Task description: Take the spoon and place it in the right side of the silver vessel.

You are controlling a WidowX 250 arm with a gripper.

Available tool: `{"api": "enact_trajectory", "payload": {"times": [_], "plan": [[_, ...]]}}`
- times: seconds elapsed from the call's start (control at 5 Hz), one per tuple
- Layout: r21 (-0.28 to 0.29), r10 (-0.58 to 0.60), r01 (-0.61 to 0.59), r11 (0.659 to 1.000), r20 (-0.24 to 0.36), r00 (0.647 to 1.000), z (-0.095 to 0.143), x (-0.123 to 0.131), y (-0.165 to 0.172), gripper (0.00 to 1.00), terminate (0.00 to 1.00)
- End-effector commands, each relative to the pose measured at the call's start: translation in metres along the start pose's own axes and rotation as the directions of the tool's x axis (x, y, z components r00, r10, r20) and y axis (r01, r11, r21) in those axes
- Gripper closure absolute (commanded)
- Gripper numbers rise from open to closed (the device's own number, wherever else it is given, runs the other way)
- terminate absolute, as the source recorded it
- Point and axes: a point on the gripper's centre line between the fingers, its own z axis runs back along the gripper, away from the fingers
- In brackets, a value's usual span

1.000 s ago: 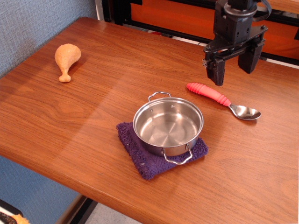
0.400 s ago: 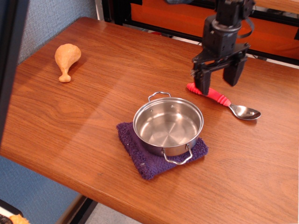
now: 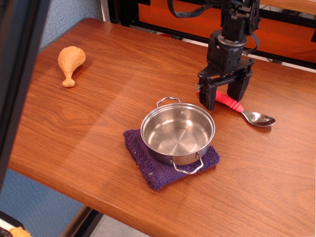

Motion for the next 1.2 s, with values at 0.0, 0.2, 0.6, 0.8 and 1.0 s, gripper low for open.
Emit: {"api": "enact_trajectory", "payload": {"times": [0.0, 0.2, 0.6, 0.8, 1.0], "plan": [[-0.069, 0.024, -0.022, 0.997, 0.018, 1.0, 0.019, 0.013, 0.0, 0.0, 0.0], [-0.08, 0.023, -0.022, 0.997, 0.014, 1.0, 0.021, 0.011, 0.001, 1.0, 0.0], [-0.155, 0.079, -0.073, 0.985, 0.033, 0.996, 0.049, 0.011, 0.003, 1.0, 0.0], [-0.182, 0.092, -0.083, 0.98, 0.043, 0.995, 0.066, 0.017, 0.003, 1.0, 0.0], [-0.26, 0.156, -0.142, 0.955, 0.034, 0.987, 0.096, 0.03, 0.013, 1.0, 0.0]]}}
